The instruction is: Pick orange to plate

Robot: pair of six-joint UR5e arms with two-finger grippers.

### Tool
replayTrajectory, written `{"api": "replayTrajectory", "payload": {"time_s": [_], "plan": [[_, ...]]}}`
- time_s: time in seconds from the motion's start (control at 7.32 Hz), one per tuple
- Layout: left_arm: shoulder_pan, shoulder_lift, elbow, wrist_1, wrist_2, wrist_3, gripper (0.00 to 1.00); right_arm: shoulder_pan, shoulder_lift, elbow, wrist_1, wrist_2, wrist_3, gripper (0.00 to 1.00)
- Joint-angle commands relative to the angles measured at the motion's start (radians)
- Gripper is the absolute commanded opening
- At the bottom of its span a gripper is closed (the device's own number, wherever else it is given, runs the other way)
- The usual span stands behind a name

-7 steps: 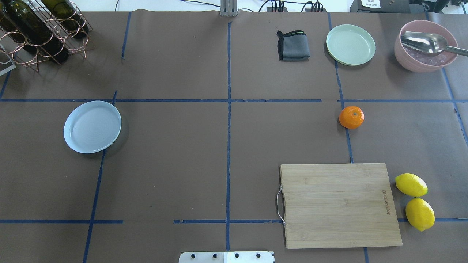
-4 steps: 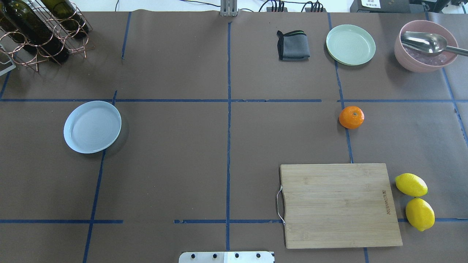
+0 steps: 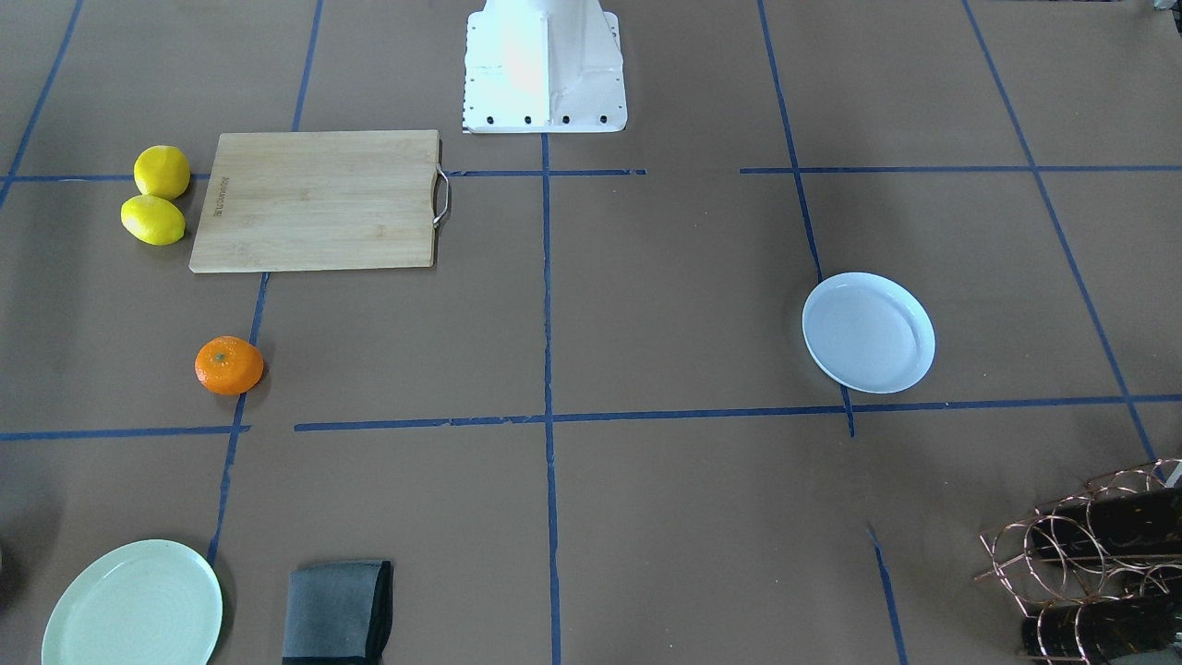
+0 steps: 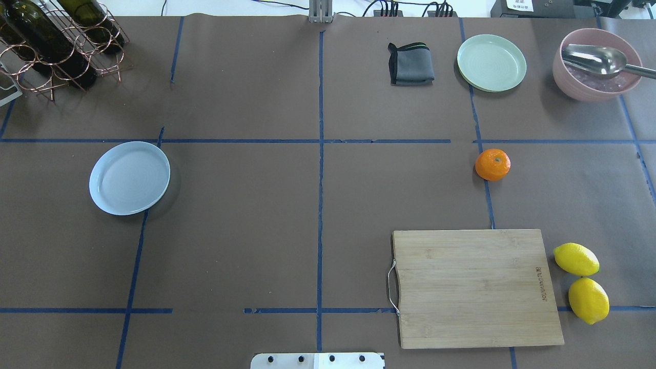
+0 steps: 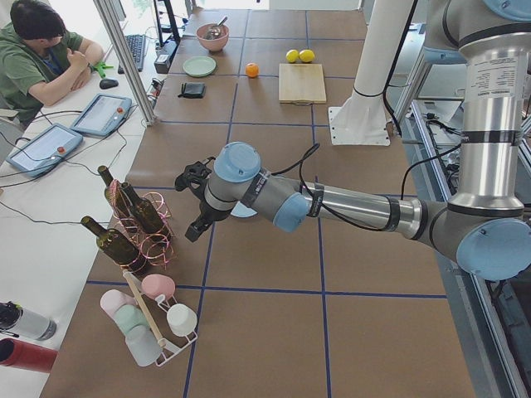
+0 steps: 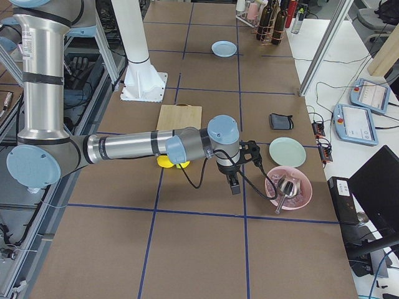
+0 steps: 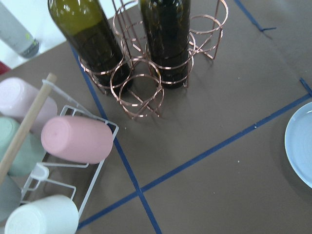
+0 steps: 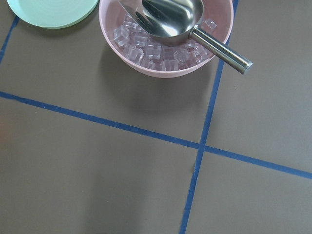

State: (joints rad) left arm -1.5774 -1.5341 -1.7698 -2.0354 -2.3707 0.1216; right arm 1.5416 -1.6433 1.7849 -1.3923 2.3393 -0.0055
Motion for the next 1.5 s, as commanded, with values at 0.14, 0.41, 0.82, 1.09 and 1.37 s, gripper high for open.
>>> {"api": "replayTrajectory", "payload": {"time_s": [0.14,0.41,0.82,1.09,1.37], "plan": [[0.177,0.070,0.004,-0.225,-0.037,-0.269,1.00,0.000,-0.003,-0.002,0.038,0.005,0.005,1.00],[0.363,0.097,0.007,-0.361,0.110,-0.635,1.00,0.000,-0.007,-0.002,0.038,0.006,0.005,1.00],[0.694,0.086,0.047,-0.460,0.464,-1.141,0.69,0.000,-0.015,-0.001,0.038,0.006,0.005,1.00],[0.740,0.057,0.099,-0.473,0.517,-1.197,0.62,0.000,-0.013,-0.004,0.038,0.005,0.005,1.00],[0.789,0.001,0.160,-0.473,0.567,-1.235,0.61,0.000,-0.013,-0.005,0.038,0.005,0.005,1.00]]}}
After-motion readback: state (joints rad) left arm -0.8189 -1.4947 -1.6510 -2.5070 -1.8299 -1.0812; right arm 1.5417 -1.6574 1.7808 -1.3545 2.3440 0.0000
